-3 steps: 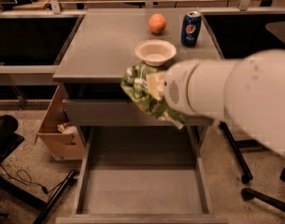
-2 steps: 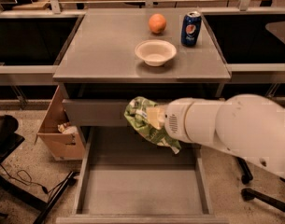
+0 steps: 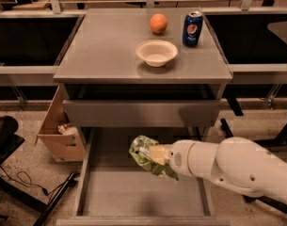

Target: Place green jalapeno chip bag into middle drawer

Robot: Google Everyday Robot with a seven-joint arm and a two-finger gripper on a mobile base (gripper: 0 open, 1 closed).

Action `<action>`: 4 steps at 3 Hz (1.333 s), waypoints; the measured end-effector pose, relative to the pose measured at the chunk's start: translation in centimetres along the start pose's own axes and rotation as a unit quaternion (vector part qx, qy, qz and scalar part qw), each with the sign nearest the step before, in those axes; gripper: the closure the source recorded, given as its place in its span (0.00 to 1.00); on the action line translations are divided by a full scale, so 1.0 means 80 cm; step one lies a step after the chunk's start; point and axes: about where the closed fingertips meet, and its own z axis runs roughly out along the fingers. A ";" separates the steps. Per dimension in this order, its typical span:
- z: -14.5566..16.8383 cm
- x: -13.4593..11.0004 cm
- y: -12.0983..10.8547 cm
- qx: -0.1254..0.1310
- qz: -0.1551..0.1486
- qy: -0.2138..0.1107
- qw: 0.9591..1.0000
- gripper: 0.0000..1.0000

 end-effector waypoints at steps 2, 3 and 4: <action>0.032 0.048 -0.021 -0.023 0.030 0.024 0.999 0.81; 0.032 0.048 -0.021 -0.023 0.030 0.024 0.999 0.58; 0.032 0.048 -0.021 -0.023 0.030 0.024 0.999 0.34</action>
Offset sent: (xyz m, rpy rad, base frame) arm -0.0058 0.0017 -0.0382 0.0310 0.0580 0.0163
